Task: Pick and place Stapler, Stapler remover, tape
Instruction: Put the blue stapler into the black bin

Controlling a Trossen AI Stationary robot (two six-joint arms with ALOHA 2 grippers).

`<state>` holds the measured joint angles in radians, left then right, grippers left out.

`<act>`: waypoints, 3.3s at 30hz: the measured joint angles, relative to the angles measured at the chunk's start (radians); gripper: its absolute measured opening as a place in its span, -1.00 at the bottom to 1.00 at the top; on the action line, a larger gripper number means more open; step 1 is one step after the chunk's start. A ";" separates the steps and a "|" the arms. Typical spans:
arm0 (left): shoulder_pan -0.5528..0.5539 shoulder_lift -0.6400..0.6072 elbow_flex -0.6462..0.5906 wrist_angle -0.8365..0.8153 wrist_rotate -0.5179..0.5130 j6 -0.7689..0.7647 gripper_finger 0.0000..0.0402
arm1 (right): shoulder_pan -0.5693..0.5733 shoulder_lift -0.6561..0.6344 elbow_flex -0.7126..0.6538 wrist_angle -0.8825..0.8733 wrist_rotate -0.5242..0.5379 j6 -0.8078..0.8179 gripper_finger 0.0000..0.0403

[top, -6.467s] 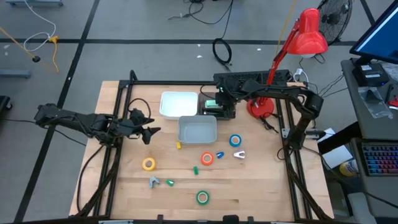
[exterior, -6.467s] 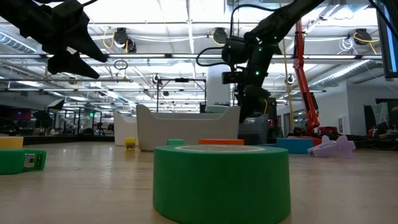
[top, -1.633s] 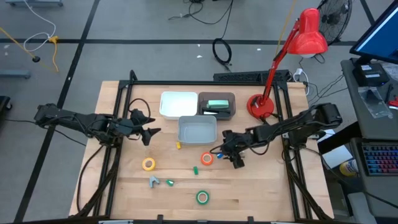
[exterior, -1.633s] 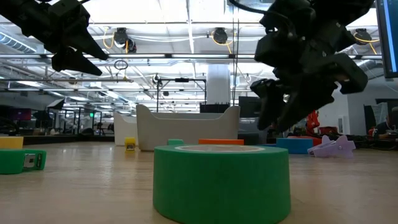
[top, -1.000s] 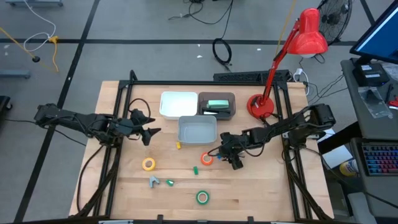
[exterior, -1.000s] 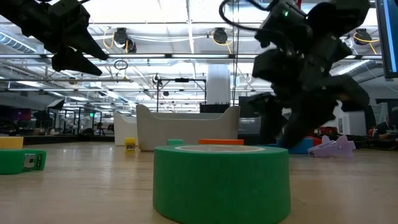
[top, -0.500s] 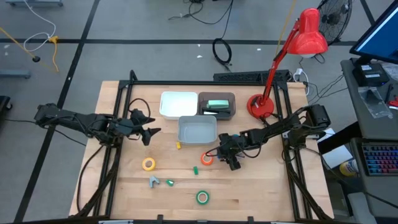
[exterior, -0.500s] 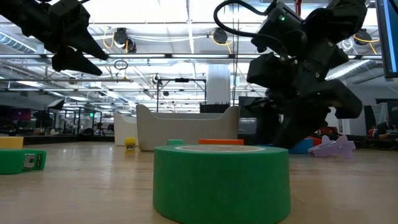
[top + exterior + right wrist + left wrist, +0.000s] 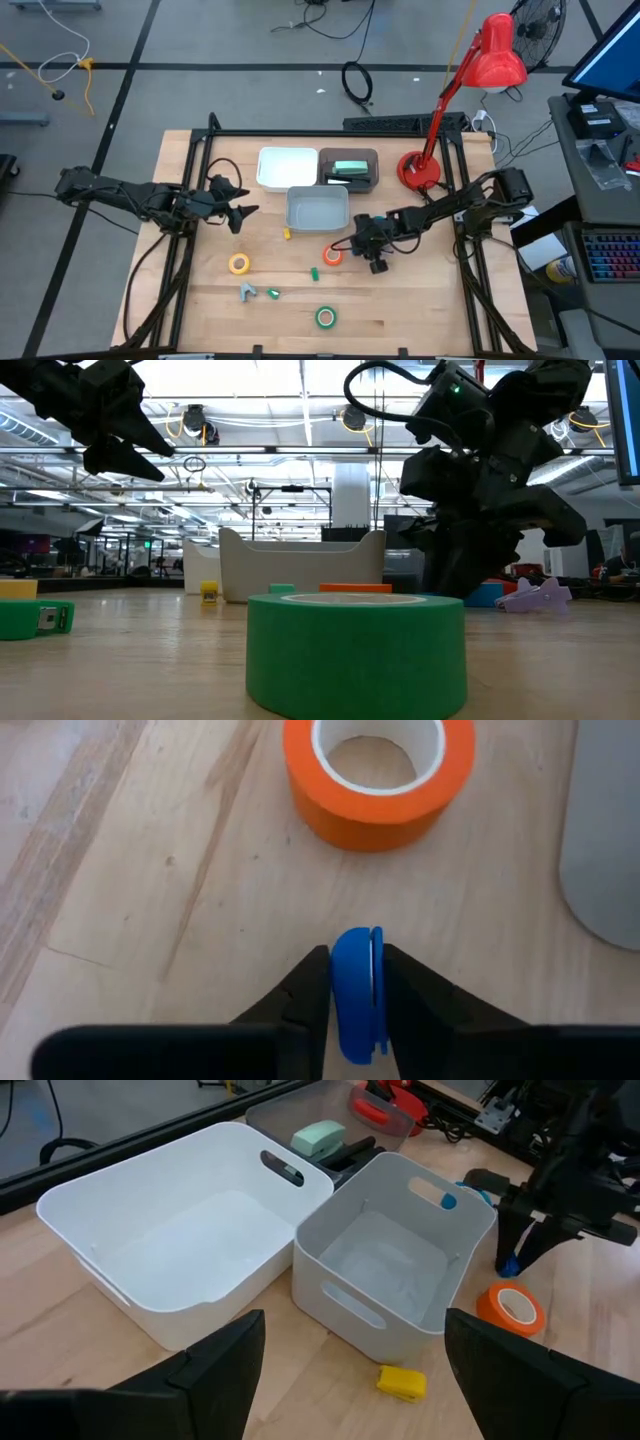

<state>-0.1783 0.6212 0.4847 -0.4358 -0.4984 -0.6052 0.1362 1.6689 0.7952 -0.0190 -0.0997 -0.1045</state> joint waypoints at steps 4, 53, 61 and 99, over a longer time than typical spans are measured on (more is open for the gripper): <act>0.000 0.000 0.000 0.000 0.000 0.000 0.53 | 0.000 -0.040 -0.002 -0.059 0.000 0.027 -0.71; 0.000 0.001 0.000 0.029 -0.001 -0.002 0.53 | -0.547 -0.104 0.150 0.255 -0.015 -0.042 -0.68; 0.000 0.001 0.000 0.029 0.000 -0.006 0.53 | -0.571 0.039 0.296 0.162 -0.062 -0.066 -0.68; 0.001 0.001 0.000 0.029 -0.019 -0.002 0.53 | -0.587 0.151 0.328 0.112 -0.063 -0.065 -0.64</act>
<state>-0.1776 0.6217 0.4847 -0.4072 -0.5171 -0.6067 -0.4503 1.8194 1.1229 0.0933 -0.1623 -0.1696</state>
